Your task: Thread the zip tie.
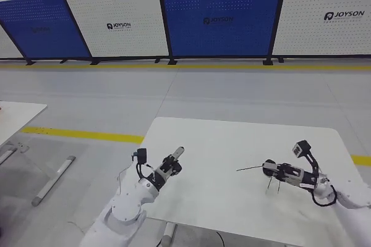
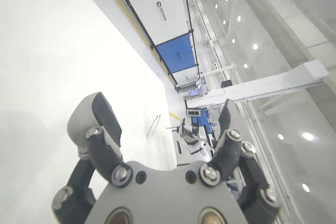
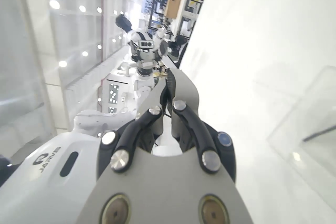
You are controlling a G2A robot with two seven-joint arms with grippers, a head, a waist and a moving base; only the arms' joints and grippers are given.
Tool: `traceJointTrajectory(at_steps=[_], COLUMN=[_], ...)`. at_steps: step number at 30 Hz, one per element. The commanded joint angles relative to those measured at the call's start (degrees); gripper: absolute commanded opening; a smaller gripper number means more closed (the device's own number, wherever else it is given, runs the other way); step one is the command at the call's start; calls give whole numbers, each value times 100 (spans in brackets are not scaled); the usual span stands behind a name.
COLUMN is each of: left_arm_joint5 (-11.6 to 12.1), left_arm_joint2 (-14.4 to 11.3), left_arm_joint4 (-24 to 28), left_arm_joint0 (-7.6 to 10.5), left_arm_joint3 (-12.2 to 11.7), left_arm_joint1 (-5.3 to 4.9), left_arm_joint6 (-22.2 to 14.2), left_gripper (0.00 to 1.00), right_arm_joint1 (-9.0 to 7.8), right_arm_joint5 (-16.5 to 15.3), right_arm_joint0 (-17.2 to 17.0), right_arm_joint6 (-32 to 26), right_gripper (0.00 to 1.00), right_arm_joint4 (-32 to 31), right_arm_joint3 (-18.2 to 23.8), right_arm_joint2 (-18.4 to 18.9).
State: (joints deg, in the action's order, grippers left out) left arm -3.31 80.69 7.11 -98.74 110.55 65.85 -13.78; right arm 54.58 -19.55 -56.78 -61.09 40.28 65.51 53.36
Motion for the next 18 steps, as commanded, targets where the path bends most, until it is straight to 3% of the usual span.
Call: traceJointTrajectory(at_steps=[1, 5, 8, 18], left_arm_joint5=[-100, -399, -459, -437], left_arm_joint2=[-188, -776, -1162, -1210], left_arm_joint4=[73, -7, 77, 81], left_arm_joint0=[123, 552, 945, 974], left_arm_joint3=[-39, -267, -564, -610], left_arm_joint1=[17, 81, 160, 169], left_arm_joint6=[-120, -216, -26, -12], left_gripper=[100, 100, 100, 100], right_arm_joint1=[79, 266, 359, 364], right_arm_joint5=[7, 7, 11, 7], right_arm_joint0=[-29, -11, 34, 6], right_arm_joint6=[134, 504, 570, 666], right_gripper=[0, 0, 0, 0], right_arm_joint4=[21, -157, -200, -184], right_arm_joint3=[11, -93, -249, -212], right_arm_joint2=[-56, -230, -345, -330])
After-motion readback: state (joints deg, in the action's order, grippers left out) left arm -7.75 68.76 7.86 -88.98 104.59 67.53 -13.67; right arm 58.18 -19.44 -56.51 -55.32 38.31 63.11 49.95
